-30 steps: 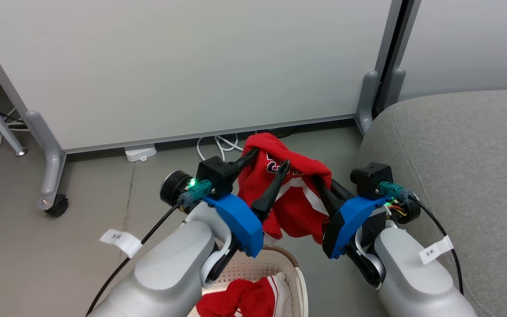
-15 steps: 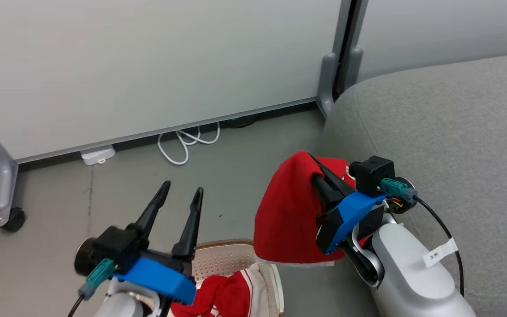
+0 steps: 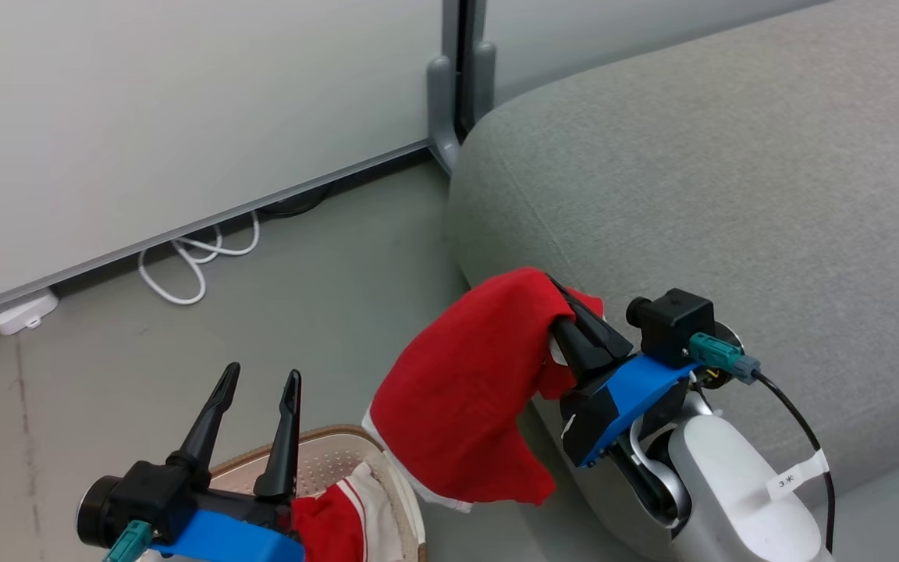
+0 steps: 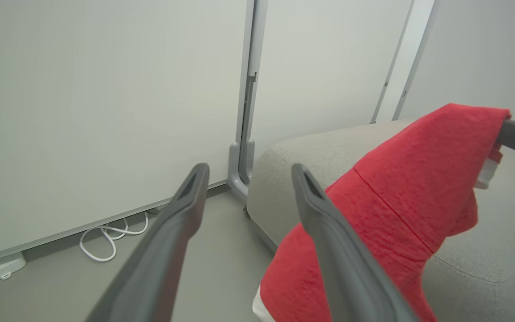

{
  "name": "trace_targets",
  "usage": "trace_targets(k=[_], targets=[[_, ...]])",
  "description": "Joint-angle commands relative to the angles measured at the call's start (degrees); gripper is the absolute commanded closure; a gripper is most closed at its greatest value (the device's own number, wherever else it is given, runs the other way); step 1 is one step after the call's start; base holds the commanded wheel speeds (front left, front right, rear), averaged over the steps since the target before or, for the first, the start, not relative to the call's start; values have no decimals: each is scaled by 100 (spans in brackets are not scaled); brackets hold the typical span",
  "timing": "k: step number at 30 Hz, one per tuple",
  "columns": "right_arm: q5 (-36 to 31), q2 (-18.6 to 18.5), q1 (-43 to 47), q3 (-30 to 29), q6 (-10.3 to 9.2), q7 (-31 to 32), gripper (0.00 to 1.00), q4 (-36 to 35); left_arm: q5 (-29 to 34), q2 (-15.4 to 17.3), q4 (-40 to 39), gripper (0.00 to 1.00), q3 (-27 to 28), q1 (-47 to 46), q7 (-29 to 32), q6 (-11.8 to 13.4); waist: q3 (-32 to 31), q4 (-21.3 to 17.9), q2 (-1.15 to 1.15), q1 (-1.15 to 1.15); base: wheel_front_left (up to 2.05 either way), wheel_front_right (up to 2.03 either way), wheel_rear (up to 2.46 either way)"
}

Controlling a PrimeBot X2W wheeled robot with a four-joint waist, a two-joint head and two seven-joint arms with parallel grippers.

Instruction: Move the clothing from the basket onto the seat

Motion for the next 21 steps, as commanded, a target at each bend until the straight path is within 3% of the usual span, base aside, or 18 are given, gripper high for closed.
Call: trace_targets(k=[1,12,21], targets=[[-5,-3,98,-40,3,20,100,-107,117,-51,-3,0,46,-7,-15,-95,101,-383,0,0,0,0,0],[59,-2,353,-112,3,48,100,-454,492,-211,79,0,127,-105,-15,-381,188,-1225,0,0,0,0,0],[5,-1,556,-340,3,30,100,-654,531,-236,224,0,-4,-294,-15,-456,308,-1282,0,0,0,0,0]])
